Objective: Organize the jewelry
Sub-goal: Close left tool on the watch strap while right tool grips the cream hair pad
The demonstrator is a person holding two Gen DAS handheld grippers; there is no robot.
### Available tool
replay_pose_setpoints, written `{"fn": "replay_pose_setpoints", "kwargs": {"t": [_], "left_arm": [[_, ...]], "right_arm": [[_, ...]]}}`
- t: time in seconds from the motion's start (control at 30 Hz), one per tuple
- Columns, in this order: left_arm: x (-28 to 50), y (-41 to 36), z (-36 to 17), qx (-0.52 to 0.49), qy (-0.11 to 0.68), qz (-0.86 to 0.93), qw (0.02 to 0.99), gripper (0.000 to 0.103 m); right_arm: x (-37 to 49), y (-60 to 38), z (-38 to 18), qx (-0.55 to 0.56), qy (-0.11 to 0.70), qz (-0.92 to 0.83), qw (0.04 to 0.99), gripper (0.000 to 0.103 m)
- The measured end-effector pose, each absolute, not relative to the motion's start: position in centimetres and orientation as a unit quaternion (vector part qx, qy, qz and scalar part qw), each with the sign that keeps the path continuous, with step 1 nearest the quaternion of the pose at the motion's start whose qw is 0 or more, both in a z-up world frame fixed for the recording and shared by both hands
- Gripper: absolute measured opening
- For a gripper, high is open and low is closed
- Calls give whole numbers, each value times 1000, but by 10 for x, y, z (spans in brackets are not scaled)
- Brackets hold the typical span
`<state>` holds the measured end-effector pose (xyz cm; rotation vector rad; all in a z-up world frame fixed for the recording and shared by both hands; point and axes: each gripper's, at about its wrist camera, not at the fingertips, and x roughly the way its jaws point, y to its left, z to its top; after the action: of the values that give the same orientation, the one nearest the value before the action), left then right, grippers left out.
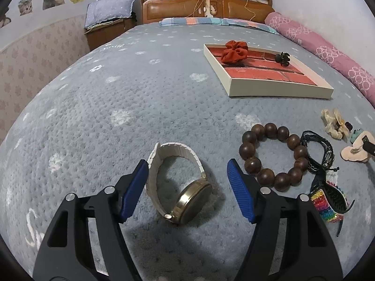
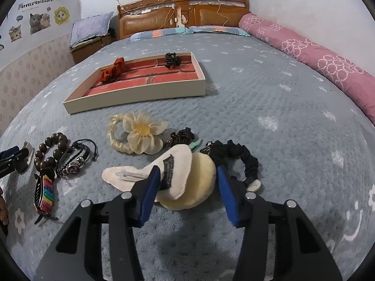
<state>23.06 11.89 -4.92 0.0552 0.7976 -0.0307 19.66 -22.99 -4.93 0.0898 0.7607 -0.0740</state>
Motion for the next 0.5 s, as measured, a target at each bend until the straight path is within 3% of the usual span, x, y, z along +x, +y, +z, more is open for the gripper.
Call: {"fn": "replay_pose_setpoints", "kwargs": {"t": [0.5], "left_arm": [[247, 125, -67, 13, 439, 14, 898, 70]], "right_arm": [[204, -228, -53, 50, 379, -34, 923, 47]]}}
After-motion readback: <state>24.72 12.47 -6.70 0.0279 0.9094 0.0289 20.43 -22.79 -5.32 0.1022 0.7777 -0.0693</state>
